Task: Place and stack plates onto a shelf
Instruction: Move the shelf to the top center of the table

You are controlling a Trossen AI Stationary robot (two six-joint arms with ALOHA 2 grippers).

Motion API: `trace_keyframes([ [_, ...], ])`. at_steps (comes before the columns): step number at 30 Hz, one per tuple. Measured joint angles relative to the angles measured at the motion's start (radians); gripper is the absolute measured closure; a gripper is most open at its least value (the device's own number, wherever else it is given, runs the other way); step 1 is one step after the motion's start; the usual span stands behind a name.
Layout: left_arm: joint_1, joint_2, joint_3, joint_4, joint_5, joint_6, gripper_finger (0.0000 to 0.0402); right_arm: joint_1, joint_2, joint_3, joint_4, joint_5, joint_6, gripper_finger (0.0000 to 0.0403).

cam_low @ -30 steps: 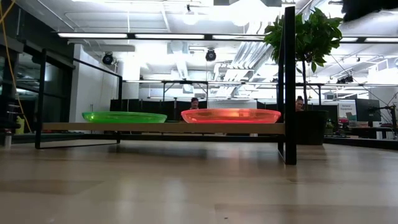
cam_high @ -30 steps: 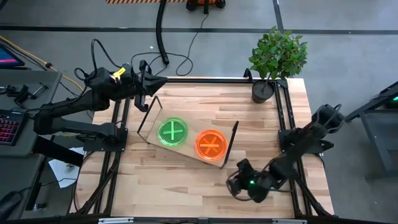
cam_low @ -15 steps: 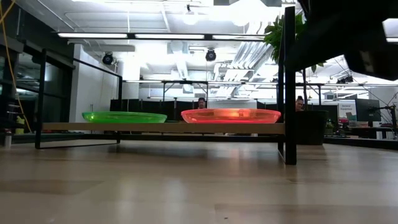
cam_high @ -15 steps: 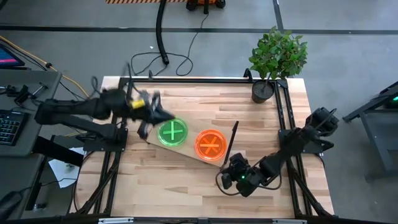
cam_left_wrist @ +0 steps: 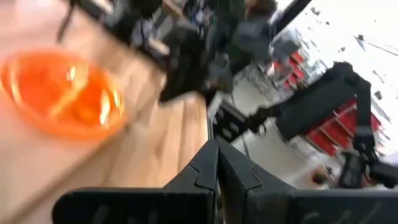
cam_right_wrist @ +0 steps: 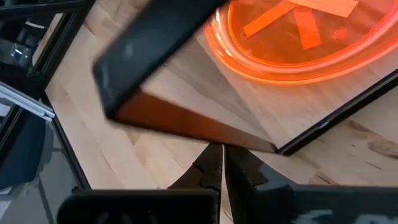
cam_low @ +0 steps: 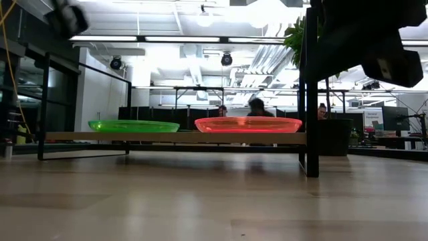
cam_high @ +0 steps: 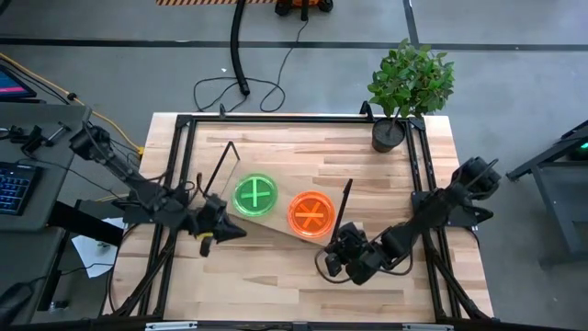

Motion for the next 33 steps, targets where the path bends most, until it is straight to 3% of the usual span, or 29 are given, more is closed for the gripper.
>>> trace_keyframes([
  [5,-0.028,-0.026,-0.137,0.034,-0.02,-0.075,0.0401,-0.03,-0.047,0.0,-0.05,-0.045,-0.02,0.0403],
  [14,0.159,-0.069,-0.462,0.478,0.118,-0.046,0.0401,-0.09,-0.177,0.001,-0.152,-0.071,-0.068,0.0403],
  [21,0.35,-0.059,-0.453,0.447,0.321,0.14,0.0401,-0.15,-0.224,0.001,-0.156,-0.074,-0.101,0.0403],
  [33,0.695,-0.053,-0.454,0.445,0.508,0.388,0.0401,-0.278,-0.233,0.001,-0.181,-0.188,-0.223,0.0403],
])
